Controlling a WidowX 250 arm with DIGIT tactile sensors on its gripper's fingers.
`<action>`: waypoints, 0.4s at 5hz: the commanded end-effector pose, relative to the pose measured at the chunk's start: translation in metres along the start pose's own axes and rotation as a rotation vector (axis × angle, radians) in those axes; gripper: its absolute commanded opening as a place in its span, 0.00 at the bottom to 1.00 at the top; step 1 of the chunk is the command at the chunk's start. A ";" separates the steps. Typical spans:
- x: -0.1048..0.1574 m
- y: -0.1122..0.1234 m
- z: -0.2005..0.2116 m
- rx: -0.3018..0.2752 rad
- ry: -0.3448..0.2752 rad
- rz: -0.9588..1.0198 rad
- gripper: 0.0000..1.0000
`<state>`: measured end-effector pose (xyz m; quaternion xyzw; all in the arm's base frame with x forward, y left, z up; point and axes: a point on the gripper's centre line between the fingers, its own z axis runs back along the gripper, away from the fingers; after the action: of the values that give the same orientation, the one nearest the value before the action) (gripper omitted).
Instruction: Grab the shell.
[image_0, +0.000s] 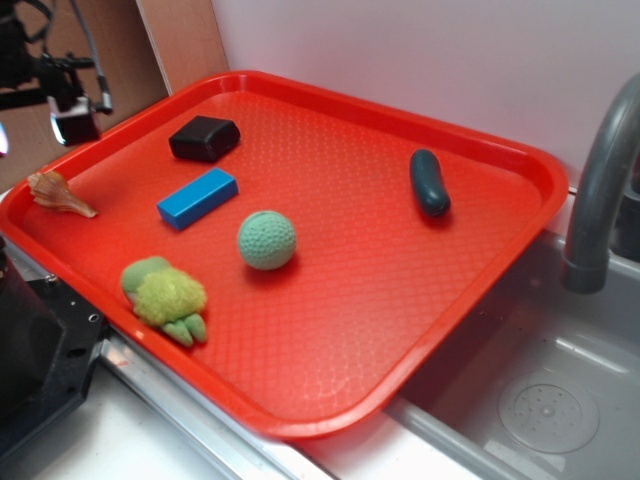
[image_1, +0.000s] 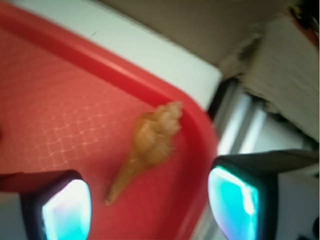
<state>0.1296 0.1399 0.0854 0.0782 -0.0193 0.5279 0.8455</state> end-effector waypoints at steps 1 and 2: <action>0.026 0.011 0.001 -0.025 -0.079 0.060 1.00; 0.034 0.003 -0.015 0.005 -0.085 0.031 1.00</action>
<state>0.1396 0.1673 0.0624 0.0956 -0.0281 0.5407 0.8353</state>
